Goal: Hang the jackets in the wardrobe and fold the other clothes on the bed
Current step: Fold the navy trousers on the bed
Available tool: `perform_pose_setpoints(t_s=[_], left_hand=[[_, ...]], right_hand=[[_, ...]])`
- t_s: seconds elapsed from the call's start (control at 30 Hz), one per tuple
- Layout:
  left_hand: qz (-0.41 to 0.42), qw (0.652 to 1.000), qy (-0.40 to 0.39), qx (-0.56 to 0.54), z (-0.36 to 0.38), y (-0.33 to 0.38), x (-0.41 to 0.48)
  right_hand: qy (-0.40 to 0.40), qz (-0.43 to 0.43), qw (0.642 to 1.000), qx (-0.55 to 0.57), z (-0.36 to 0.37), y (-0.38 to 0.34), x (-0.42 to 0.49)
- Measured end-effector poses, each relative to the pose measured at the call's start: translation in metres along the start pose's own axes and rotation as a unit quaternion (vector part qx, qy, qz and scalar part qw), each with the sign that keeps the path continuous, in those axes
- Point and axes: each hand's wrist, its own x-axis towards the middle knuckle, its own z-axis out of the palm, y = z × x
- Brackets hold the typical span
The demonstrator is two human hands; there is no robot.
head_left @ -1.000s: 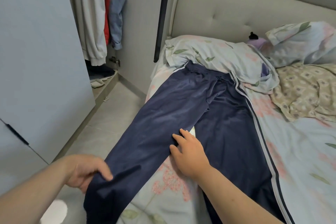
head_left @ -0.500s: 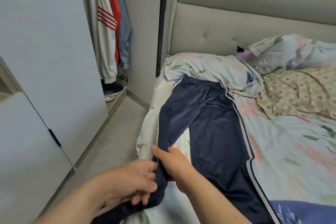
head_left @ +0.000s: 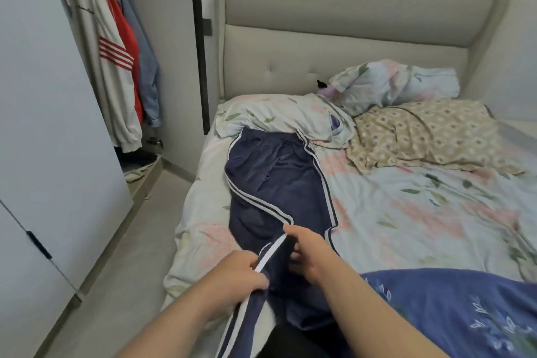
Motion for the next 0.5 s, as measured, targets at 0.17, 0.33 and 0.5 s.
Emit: perform_pose_setpoints(t_s=[0.17, 0.33, 0.5], left_hand=[[0.062, 0.987, -0.102, -0.109, 0.05, 0.055, 0.028], [-0.03, 0.935, -0.154, -0.318, 0.077, 0.05, 0.042], [-0.14, 0.978, 0.094, -0.122, 0.055, -0.005, 0.051]], right_hand=[[-0.042, 0.089, 0.992, -0.082, -0.041, -0.008, -0.026], [0.08, 0.039, 0.993, -0.072, -0.089, 0.005, -0.035], [0.164, 0.028, 0.97, -0.176, -0.122, 0.048, -0.036]])
